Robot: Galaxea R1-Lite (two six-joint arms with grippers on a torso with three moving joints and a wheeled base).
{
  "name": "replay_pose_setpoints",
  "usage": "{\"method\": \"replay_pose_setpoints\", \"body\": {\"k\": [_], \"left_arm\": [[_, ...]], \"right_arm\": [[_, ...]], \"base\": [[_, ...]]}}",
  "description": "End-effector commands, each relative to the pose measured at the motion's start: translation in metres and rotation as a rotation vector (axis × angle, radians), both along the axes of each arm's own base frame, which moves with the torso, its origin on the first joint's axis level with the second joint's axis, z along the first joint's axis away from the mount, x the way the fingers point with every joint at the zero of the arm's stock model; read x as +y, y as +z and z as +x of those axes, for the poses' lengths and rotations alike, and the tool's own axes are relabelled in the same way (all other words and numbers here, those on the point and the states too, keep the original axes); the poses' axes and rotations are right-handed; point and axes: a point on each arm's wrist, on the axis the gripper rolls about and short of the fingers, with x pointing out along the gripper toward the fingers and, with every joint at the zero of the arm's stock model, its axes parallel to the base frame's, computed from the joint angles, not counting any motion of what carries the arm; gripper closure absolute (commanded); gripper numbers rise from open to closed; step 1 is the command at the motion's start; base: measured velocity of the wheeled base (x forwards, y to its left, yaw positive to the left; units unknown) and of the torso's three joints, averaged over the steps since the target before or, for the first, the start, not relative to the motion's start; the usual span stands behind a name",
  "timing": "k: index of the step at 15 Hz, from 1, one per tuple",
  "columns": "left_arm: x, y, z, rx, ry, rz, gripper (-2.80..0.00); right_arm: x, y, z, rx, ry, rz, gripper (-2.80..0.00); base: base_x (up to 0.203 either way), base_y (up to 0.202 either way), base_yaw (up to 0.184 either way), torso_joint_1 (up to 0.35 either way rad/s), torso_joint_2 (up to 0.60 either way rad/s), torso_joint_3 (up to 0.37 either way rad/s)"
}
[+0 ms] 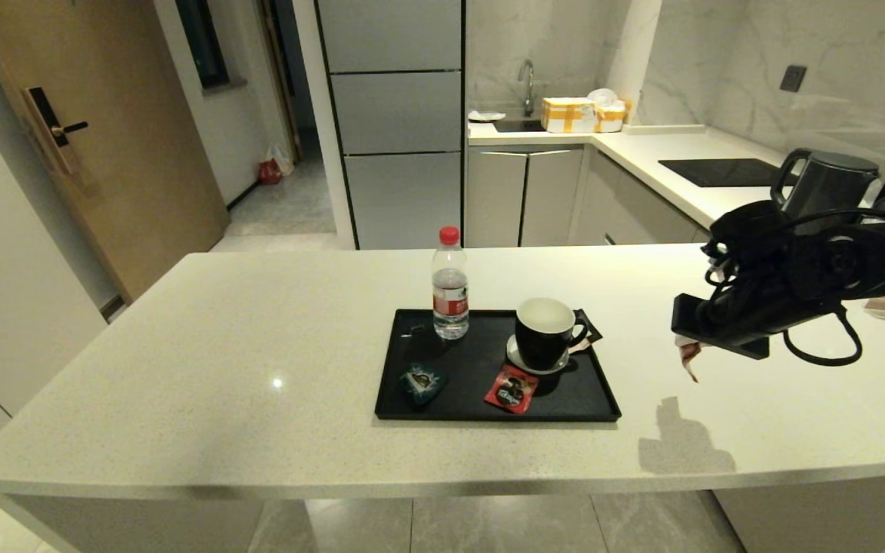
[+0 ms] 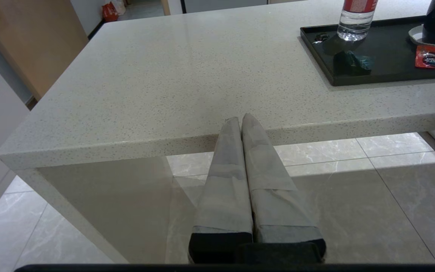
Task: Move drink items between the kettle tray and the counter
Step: Place it on the right
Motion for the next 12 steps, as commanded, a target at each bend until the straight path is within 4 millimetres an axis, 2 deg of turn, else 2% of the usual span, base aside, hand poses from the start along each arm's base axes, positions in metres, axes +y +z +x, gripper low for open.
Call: {"method": "replay_pose_setpoints", "body": {"k": [1,6,9,10,11,12], "left_arm": [[0.000,0.000,0.000,-0.001,0.000,0.000,0.00],[0.000,0.000,0.000,-0.001,0.000,0.000,0.00],[0.000,0.000,0.000,-0.001,0.000,0.000,0.00],[0.000,0.000,0.000,-0.001,0.000,0.000,0.00],[0.000,0.000,0.000,-0.001,0.000,0.000,0.00],[0.000,0.000,0.000,-0.001,0.000,0.000,0.00]], "right_arm": [[-0.026,-0.012,0.006,0.035,-0.072,-0.001,0.00],[-0.039,-0.068,0.033,0.158,-0.075,-0.023,0.00],[-0.040,-0.073,0.041,0.156,-0.078,-0.022,0.00],[-0.039,-0.073,0.041,0.153,-0.078,-0.021,-0.70],[-0.040,-0.071,0.044,0.144,-0.083,-0.020,-2.80],[-0.040,-0.066,0.042,0.134,-0.082,-0.018,-2.80]], "base": [[0.000,0.000,0.000,0.000,0.00,0.000],[0.000,0.000,0.000,0.000,0.00,0.000],[0.000,0.000,0.000,0.000,0.00,0.000],[0.000,0.000,0.000,0.000,0.00,0.000],[0.000,0.000,0.000,0.000,0.00,0.000],[0.000,0.000,0.000,0.000,0.00,0.000]]}}
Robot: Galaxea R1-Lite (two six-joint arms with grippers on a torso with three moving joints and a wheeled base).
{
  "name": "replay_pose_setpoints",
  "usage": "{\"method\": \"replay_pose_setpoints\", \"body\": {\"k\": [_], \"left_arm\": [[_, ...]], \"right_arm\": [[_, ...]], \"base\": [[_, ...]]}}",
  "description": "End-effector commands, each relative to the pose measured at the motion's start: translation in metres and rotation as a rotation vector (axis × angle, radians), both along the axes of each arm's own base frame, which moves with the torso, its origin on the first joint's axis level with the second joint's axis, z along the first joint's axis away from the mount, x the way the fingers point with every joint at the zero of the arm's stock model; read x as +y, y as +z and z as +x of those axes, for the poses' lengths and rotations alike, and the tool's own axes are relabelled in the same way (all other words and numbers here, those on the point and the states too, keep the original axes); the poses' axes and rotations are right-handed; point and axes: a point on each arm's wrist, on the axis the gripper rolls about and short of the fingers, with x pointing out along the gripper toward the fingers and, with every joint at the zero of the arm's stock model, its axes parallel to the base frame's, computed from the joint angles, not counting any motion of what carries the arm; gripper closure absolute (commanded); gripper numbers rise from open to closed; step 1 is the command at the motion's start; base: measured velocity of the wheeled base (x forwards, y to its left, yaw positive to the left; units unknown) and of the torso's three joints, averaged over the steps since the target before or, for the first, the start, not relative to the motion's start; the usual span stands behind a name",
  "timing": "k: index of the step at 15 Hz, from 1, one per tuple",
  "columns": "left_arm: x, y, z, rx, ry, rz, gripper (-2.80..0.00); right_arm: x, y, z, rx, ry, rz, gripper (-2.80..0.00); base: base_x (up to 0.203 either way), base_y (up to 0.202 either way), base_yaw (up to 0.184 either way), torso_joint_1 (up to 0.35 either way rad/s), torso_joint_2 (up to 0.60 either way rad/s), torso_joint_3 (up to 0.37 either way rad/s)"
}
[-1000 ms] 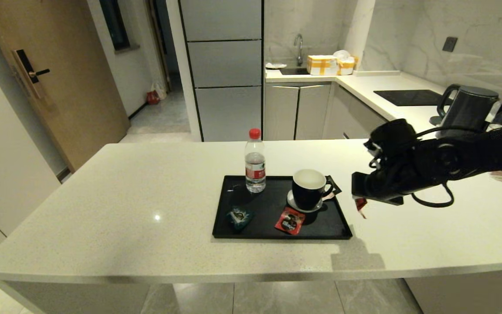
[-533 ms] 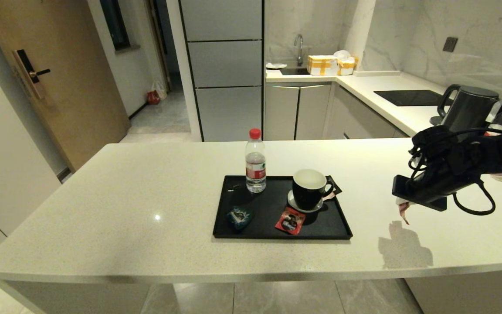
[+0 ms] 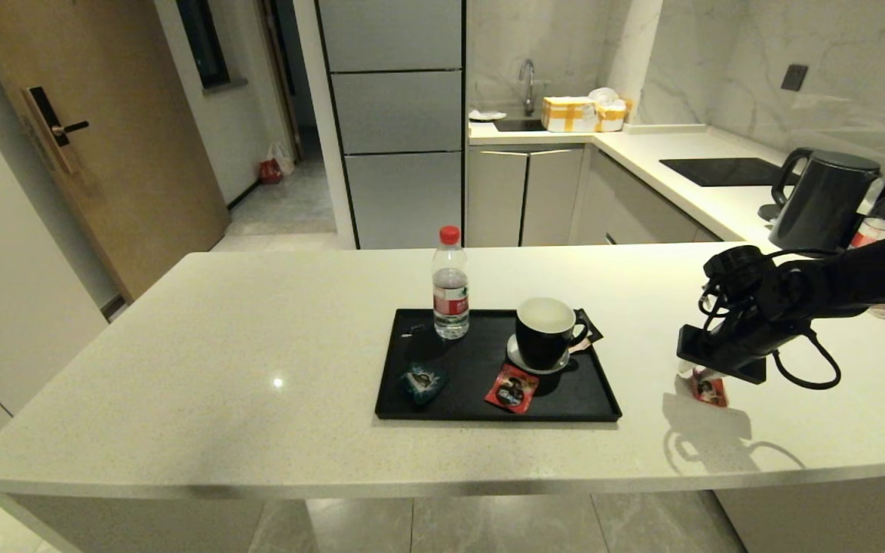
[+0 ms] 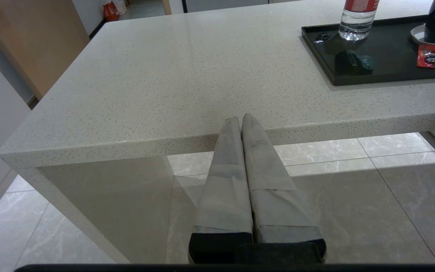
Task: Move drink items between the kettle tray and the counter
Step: Place it on the right, then pick up the tea cup
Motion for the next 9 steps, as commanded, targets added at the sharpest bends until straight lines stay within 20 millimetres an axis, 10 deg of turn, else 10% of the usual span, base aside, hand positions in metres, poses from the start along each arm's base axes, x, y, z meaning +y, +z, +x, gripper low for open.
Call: {"method": "replay_pose_setpoints", "body": {"k": [1,9], "left_arm": [[0.000,0.000,0.000,-0.001,0.000,0.001,0.00],[0.000,0.000,0.000,-0.001,0.000,0.001,0.00]], "right_arm": [[0.000,0.007,-0.002,-0.012,-0.003,0.003,-2.80],[0.031,0.106,-0.086,-0.151,0.125,0.069,-2.80]], "base": [[0.000,0.000,0.000,0.000,0.00,0.000],[0.000,0.000,0.000,0.000,0.00,0.000]]}}
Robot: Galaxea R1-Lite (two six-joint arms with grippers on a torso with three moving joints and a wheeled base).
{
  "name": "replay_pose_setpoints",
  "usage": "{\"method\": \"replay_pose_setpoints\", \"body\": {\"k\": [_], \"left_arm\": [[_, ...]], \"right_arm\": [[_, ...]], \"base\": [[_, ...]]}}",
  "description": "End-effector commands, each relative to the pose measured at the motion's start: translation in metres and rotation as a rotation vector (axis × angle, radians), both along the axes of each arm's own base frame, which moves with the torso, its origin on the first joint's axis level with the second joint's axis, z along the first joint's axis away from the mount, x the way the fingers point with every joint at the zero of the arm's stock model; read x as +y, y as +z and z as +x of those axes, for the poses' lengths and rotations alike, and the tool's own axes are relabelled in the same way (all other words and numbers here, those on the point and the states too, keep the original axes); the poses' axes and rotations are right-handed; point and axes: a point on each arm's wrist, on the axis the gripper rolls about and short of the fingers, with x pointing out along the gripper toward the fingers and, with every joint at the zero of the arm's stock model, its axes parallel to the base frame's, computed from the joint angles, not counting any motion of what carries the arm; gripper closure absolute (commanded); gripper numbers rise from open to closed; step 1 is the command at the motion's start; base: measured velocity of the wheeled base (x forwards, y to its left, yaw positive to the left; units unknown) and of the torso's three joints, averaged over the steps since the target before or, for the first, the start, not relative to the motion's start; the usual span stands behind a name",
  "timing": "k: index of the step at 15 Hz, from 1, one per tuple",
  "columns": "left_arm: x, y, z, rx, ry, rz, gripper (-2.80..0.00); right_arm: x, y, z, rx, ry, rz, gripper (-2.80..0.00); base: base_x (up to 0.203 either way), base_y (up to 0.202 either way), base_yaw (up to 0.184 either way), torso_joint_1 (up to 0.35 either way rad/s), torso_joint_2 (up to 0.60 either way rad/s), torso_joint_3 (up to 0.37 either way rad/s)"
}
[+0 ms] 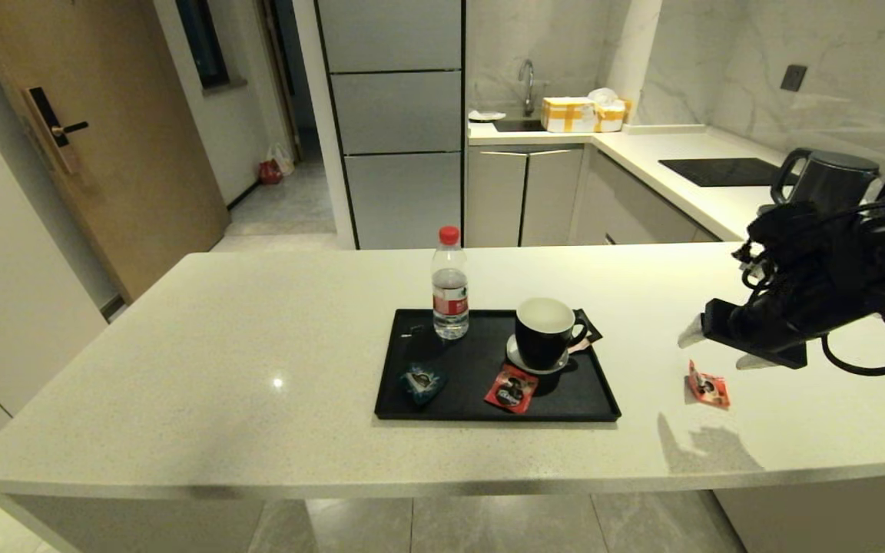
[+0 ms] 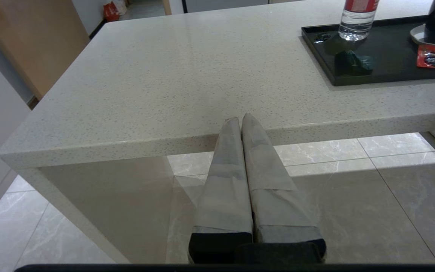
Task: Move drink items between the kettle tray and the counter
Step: Pick up the tea cup
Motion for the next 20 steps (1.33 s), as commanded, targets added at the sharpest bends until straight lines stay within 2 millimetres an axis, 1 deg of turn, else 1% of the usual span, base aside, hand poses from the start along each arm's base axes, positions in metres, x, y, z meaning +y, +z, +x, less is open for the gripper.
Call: {"method": "replay_pose_setpoints", "body": {"k": [1,2,3,5,6,7,8,10,12,14,15,18,20], "left_arm": [[0.000,0.000,0.000,-0.001,0.000,0.001,0.00],[0.000,0.000,0.000,-0.001,0.000,0.001,0.00],[0.000,0.000,0.000,-0.001,0.000,0.001,0.00],[0.000,0.000,0.000,-0.001,0.000,0.001,0.00],[0.000,0.000,0.000,-0.001,0.000,0.001,0.00],[0.000,0.000,0.000,-0.001,0.000,0.001,0.00],[0.000,0.000,0.000,-0.001,0.000,0.001,0.00],[0.000,0.000,0.000,-0.001,-0.001,0.001,0.00],[0.000,0.000,0.000,-0.001,0.000,0.001,0.00],[0.000,0.000,0.000,-0.001,-0.002,0.001,0.00],[0.000,0.000,0.000,-0.001,0.000,0.001,0.00],[0.000,0.000,0.000,-0.001,-0.002,0.001,0.00],[0.000,0.000,0.000,-0.001,0.000,0.001,0.00]], "right_arm": [[0.024,0.028,-0.036,-0.056,0.091,0.023,-2.80],[0.046,0.023,-0.053,-0.026,0.180,0.033,-2.80],[0.060,0.019,-0.064,-0.007,0.236,0.038,-2.80],[0.089,0.012,-0.080,0.016,0.338,0.047,-2.80],[0.100,0.004,-0.085,0.015,0.379,0.050,-2.80],[0.108,-0.003,-0.086,-0.010,0.403,0.057,-2.38],[0.114,-0.010,-0.086,-0.035,0.422,0.063,0.00],[0.120,-0.020,-0.084,-0.045,0.443,0.063,0.00],[0.127,-0.035,-0.075,-0.047,0.447,0.058,0.00],[0.132,-0.046,-0.063,-0.154,0.442,0.067,0.00],[0.136,-0.055,-0.055,-0.215,0.437,0.065,0.00],[0.144,-0.086,-0.036,-0.343,0.436,0.028,0.00],[0.148,-0.105,-0.026,-0.397,0.439,-0.017,0.00]], "base": [[0.000,0.000,0.000,0.000,0.00,0.000],[0.000,0.000,0.000,0.000,0.00,0.000],[0.000,0.000,0.000,0.000,0.00,0.000],[0.000,0.000,0.000,0.000,0.00,0.000],[0.000,0.000,0.000,0.000,0.00,0.000],[0.000,0.000,0.000,0.000,0.00,0.000],[0.000,0.000,0.000,0.000,0.00,0.000],[0.000,0.000,0.000,0.000,0.00,0.000],[0.000,0.000,0.000,0.000,0.00,0.000],[0.000,0.000,0.000,0.000,0.00,0.000],[0.000,0.000,0.000,0.000,0.00,0.000],[0.000,0.000,0.000,0.000,0.00,0.000],[0.000,0.000,0.000,0.000,0.00,0.000]]}}
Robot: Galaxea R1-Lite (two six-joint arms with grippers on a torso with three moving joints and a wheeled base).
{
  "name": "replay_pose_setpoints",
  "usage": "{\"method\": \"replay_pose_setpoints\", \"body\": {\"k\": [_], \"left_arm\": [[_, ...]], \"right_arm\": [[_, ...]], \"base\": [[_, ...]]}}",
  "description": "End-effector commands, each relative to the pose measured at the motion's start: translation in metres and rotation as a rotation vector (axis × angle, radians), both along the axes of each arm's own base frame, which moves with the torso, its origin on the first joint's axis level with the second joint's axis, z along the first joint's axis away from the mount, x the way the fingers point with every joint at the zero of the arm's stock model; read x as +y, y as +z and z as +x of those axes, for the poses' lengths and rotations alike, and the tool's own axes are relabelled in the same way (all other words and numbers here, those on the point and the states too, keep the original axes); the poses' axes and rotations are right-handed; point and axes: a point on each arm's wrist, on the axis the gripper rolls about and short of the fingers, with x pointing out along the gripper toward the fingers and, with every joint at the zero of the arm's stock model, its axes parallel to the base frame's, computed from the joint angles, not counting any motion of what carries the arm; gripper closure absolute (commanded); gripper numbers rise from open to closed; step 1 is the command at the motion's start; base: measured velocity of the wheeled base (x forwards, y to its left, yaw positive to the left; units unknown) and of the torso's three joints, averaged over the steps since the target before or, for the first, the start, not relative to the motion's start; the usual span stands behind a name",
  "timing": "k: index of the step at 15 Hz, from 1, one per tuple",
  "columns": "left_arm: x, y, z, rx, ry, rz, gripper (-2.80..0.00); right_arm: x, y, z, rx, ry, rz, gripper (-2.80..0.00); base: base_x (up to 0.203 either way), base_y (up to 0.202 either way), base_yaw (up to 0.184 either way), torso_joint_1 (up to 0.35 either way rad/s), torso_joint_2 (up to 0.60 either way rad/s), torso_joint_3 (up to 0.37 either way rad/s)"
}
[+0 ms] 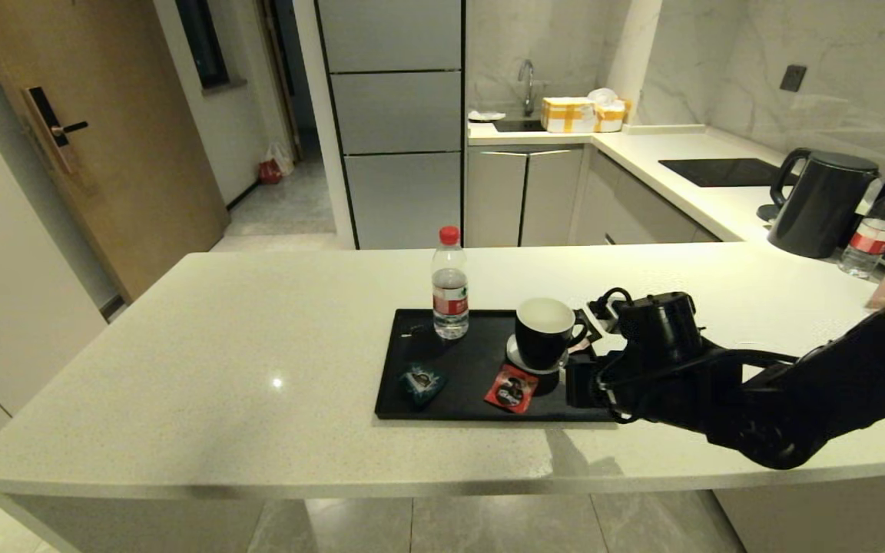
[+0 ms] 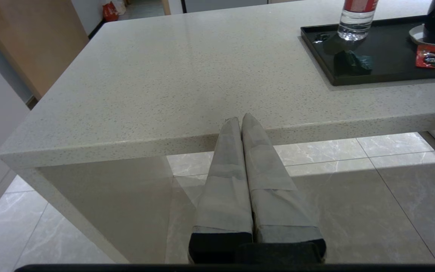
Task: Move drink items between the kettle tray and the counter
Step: Pick up the tea cup
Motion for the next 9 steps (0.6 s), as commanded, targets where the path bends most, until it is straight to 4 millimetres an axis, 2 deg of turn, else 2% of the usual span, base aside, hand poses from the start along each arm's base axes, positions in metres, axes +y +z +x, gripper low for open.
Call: {"method": "replay_pose_setpoints", "body": {"k": [1,3,6,7,9], "left_arm": [[0.000,0.000,0.000,0.000,0.000,0.001,0.00],[0.000,0.000,0.000,0.000,0.000,0.001,0.00],[0.000,0.000,0.000,0.000,-0.001,0.001,0.00],[0.000,0.000,0.000,0.000,0.000,0.001,0.00],[0.000,0.000,0.000,0.000,0.000,0.001,0.00]], "right_arm": [[0.004,-0.029,0.010,-0.008,-0.006,-0.030,0.00],[0.005,-0.039,0.014,-0.059,-0.013,-0.051,0.00],[0.005,-0.039,0.017,-0.090,-0.083,-0.096,0.00],[0.005,-0.039,0.017,-0.090,-0.089,-0.098,-2.80],[0.003,-0.036,0.015,-0.107,-0.098,-0.091,-2.80]], "base": [[0.000,0.000,0.000,0.000,0.00,0.000],[0.000,0.000,0.000,0.000,0.00,0.000],[0.000,0.000,0.000,0.000,0.00,0.000],[0.000,0.000,0.000,0.000,0.00,0.000],[0.000,0.000,0.000,0.000,0.00,0.000]]}}
